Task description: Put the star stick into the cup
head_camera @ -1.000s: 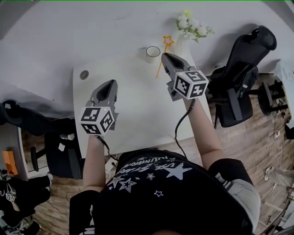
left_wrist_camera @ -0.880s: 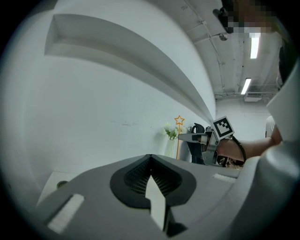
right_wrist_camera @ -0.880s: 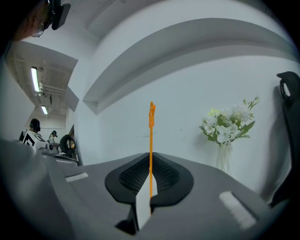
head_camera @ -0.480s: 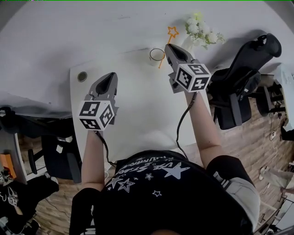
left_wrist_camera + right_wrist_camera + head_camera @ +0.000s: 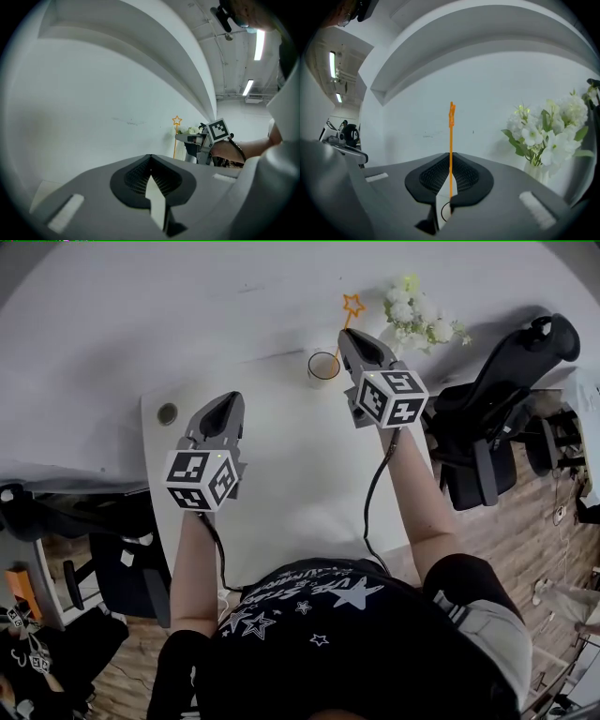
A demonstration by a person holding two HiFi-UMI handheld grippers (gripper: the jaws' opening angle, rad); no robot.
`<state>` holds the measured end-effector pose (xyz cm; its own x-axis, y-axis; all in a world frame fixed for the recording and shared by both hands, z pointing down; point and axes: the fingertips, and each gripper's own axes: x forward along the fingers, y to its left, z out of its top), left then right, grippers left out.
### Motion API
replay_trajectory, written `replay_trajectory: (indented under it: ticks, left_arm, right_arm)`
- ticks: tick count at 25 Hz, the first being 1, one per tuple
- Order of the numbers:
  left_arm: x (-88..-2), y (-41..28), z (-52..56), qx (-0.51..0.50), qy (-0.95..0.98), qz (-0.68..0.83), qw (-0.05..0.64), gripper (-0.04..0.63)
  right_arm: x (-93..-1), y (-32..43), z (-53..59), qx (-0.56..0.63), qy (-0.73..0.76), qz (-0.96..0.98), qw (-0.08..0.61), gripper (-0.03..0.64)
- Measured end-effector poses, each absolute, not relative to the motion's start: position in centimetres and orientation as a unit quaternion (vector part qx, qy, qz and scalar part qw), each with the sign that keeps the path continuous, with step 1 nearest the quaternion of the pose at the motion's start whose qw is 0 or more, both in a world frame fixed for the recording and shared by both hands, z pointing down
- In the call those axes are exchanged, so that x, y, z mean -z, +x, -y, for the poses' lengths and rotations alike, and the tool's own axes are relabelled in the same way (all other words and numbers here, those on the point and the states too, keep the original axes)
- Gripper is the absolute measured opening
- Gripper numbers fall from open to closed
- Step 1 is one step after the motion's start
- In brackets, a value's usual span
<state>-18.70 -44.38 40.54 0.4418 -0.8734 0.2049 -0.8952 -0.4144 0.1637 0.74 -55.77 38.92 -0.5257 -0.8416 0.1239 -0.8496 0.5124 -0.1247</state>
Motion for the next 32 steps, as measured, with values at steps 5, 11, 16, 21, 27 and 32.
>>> replay_trajectory:
  ticks: [5,11,16,21,27,32]
  left_arm:
    - [-42.1,-18.4,45.0,-0.051,0.84,0.522,0.141,0.002]
    - [-43.7,-18.3,45.4,-0.063,0.839,0.517,0.156,0.0]
    - [-44.5,-18.1,45.7,-0.066,0.838,0.516,0.164,0.0]
    - [-45.4,-18.0,45.7,-0.072,0.837,0.514,0.17,0.002]
    - [-46.2,-18.4,45.8,-0.073,0.834,0.518,0.177,0.0]
    - [-46.7,-18.5,45.8,-0.074,0.832,0.519,0.185,0.001]
  right_arm:
    - [-41.3,0.6,57.0,-0.096,0.493,0.864,0.034,0.032]
    - [-44.3,0.1,58.0,-0.118,0.484,0.865,0.053,0.032]
    - [-46.1,-0.3,58.6,-0.128,0.478,0.867,0.066,0.032]
    - [-47.5,-0.6,59.0,-0.145,0.467,0.87,0.069,0.032]
    - [-49.0,-0.8,59.4,-0.157,0.464,0.869,0.077,0.034]
    - [-49.2,-0.8,59.7,-0.154,0.464,0.869,0.072,0.034]
